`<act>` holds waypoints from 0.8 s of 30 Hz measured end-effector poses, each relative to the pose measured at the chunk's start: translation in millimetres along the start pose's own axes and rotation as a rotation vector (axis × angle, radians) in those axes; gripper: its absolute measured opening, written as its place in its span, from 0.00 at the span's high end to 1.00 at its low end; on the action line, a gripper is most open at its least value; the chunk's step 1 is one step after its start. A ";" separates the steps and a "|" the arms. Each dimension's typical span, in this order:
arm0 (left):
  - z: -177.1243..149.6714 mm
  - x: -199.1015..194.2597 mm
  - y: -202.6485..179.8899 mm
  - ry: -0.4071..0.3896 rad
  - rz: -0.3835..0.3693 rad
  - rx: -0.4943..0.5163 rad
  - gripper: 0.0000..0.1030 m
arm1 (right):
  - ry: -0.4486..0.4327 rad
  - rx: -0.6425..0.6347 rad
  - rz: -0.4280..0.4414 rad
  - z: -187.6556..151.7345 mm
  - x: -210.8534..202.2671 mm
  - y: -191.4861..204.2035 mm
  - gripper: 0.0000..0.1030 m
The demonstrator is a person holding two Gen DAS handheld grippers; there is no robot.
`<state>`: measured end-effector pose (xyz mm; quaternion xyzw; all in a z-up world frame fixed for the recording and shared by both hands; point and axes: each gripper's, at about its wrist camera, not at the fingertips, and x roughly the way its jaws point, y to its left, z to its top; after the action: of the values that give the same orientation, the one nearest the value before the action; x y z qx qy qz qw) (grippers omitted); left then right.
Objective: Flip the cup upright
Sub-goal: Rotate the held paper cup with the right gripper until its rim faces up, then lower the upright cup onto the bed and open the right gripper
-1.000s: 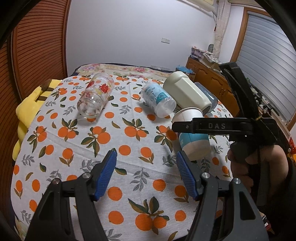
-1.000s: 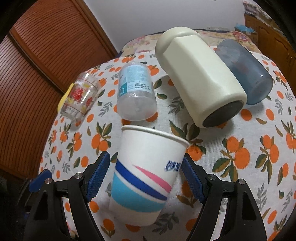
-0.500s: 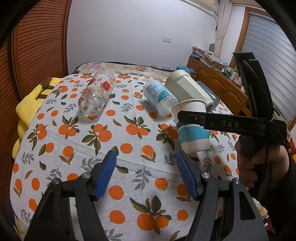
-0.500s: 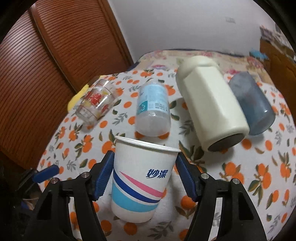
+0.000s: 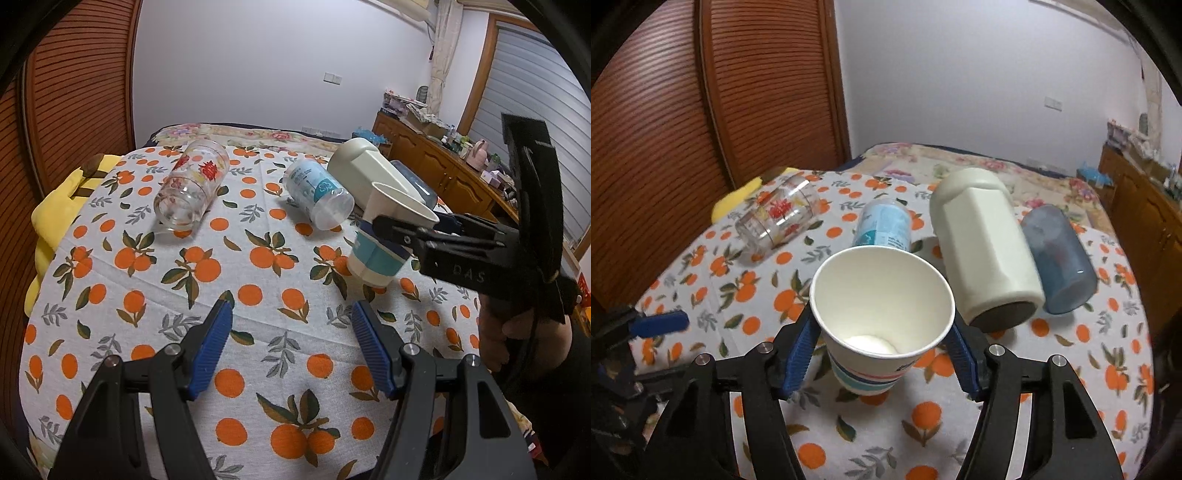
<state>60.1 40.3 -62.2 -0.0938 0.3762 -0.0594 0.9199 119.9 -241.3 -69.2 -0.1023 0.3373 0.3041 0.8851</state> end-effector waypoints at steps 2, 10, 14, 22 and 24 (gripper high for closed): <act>0.3 -0.7 1.2 -0.003 0.003 -0.003 0.35 | 0.007 -0.010 -0.002 -3.3 -3.5 2.6 0.36; 4.3 -3.6 1.9 -0.033 0.029 0.001 0.35 | 0.027 -0.032 -0.013 -14.0 -15.0 7.2 0.36; 7.1 -6.3 0.8 -0.057 0.047 0.013 0.35 | 0.037 -0.013 0.004 -16.4 -15.7 6.8 0.35; 11.5 -13.6 -4.3 -0.107 0.089 0.043 0.34 | 0.043 0.032 0.045 -20.0 -21.4 5.4 0.27; 13.8 -16.5 -6.7 -0.118 0.097 0.053 0.33 | 0.032 0.047 0.048 -20.7 -25.7 4.2 0.24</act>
<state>57.9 38.5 -39.9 -0.0547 0.3236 -0.0191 0.9444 91.2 -258.0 -67.7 -0.0780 0.3610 0.3156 0.8741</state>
